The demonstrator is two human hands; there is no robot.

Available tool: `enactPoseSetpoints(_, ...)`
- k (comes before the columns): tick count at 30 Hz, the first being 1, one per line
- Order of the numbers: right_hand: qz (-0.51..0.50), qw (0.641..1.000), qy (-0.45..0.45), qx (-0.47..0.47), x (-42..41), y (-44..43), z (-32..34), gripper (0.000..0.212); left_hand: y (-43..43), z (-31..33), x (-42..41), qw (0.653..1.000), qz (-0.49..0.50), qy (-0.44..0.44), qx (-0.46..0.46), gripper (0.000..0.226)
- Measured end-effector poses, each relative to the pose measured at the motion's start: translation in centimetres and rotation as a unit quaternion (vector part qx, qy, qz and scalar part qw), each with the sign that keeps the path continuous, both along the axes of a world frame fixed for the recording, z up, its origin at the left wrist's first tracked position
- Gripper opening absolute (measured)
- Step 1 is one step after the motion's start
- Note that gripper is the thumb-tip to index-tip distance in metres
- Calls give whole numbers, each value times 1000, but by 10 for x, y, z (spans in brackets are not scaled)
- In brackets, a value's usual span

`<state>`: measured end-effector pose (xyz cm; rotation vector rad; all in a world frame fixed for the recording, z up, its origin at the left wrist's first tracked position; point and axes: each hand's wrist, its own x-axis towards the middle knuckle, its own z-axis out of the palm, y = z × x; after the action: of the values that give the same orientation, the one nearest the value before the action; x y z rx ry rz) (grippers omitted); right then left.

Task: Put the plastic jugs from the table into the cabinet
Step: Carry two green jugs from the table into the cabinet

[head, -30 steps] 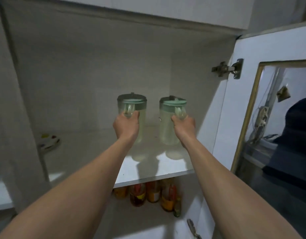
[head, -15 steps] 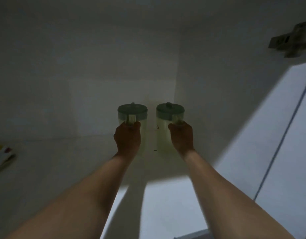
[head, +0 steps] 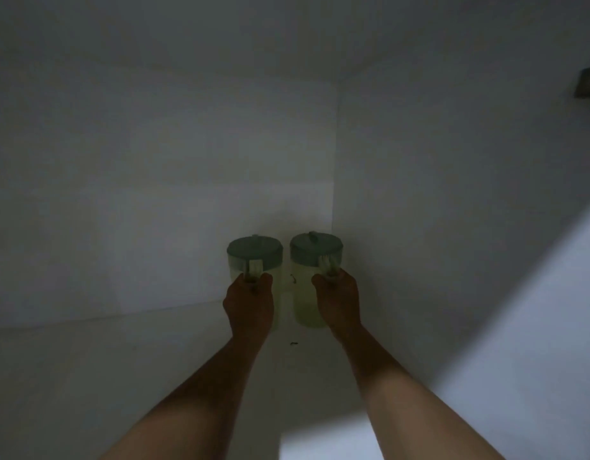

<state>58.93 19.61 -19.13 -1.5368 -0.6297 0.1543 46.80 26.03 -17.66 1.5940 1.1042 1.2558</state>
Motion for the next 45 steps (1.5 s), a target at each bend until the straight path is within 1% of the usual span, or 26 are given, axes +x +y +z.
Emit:
enactPoseSetpoints(3,4,1000,3,-12,6,9,3,19,11,1,7,1000,1,2,-2,22)
enactPoseSetpoints(6,1,1000,-5,-29,14,14,5,8,19,0,15,1000,4,25,3,22)
enactPoseSetpoints(9,0,999,-5,-38,19,16,7,8,24,1,19,1000,-2,27,0,21)
enactPoseSetpoints(11,3,998,-7,-62,21,13,8,10,26,1,20,1000,-9,25,-10,22)
enactPoseSetpoints(13,4,995,-14,-100,21,7,10,25,27,0,21,999,-16,39,-23,28)
enactPoseSetpoints(15,8,991,-12,-132,20,0,13,38,27,1,20,996,-24,73,-35,37)
enactPoseSetpoints(18,0,985,-30,-167,15,-12,16,57,22,2,13,991,-35,117,-62,59)
enactPoseSetpoints(21,-14,976,-63,-206,6,-28,24,81,11,1,4,989,-49,111,-81,78)
enactPoseSetpoints(22,-18,974,-71,-214,1,-36,29,85,5,3,-1,989,-47,111,-83,83)
enactPoseSetpoints(24,-28,969,-92,-226,-8,-50,36,85,-6,7,-8,988,-31,132,-76,90)
enactPoseSetpoints(27,-26,962,-120,-244,-24,-73,49,79,-28,25,-24,985,-3,167,-35,93)
enactPoseSetpoints(31,-23,945,-160,-284,-55,-104,79,78,-59,53,-56,976,-24,214,29,92)
enactPoseSetpoints(35,-18,932,-195,-306,-98,-136,109,74,-89,81,-99,949,-45,290,114,92)
enactPoseSetpoints(39,-27,926,-234,-297,-155,-180,132,58,-131,99,-160,913,-66,339,218,94)
enactPoseSetpoints(40,-31,924,-242,-295,-172,-192,136,56,-144,102,-178,905,-61,346,241,93)
enactPoseSetpoints(42,-36,916,-271,-295,-198,-209,138,58,-164,103,-206,896,-47,348,273,88)
enactPoseSetpoints(45,-40,887,-337,-314,-244,-242,137,59,-197,103,-258,892,-38,341,296,80)
